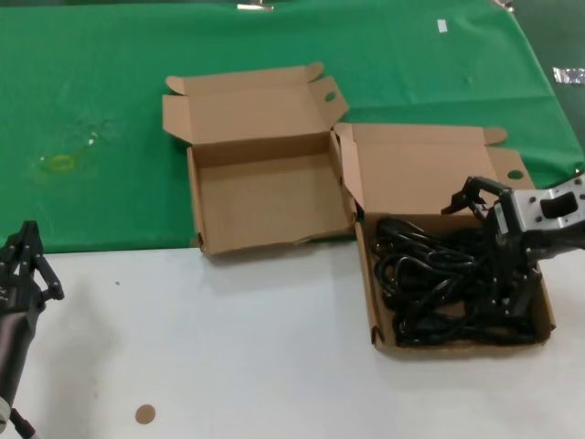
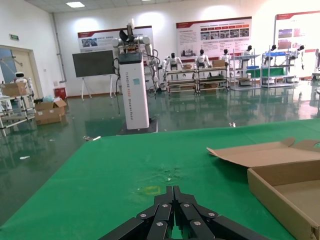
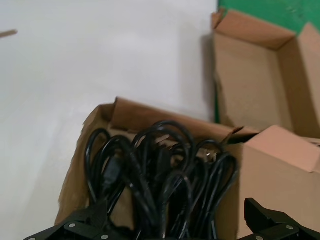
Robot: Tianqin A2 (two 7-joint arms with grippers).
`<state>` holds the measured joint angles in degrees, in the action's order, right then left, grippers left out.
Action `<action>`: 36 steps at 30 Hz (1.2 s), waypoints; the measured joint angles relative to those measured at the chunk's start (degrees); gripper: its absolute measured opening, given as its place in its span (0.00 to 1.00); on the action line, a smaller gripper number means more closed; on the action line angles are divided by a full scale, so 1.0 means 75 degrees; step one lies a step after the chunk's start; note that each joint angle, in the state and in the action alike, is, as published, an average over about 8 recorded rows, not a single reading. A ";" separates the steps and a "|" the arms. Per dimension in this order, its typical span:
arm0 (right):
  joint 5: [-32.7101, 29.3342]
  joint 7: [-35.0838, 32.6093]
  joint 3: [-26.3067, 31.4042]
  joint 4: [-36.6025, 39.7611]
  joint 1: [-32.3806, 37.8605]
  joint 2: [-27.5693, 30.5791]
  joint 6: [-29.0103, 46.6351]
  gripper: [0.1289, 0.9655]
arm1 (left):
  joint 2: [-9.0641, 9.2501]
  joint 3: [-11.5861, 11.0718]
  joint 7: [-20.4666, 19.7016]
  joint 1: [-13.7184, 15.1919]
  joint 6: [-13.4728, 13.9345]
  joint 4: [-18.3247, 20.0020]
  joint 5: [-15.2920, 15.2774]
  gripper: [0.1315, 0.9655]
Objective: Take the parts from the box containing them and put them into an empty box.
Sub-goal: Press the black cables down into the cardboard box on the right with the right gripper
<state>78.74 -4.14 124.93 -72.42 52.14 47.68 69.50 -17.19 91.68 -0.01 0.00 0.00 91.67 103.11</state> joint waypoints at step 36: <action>-0.1074 -0.0704 0.0099 0.1205 0.0547 -0.0776 0.0616 0.65 | 0.0000 0.0000 0.0000 0.0000 0.0000 0.0000 0.0001 0.02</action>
<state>70.68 -9.42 125.68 -63.39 56.24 41.86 74.12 -17.19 91.68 -0.01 0.00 0.00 91.67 103.12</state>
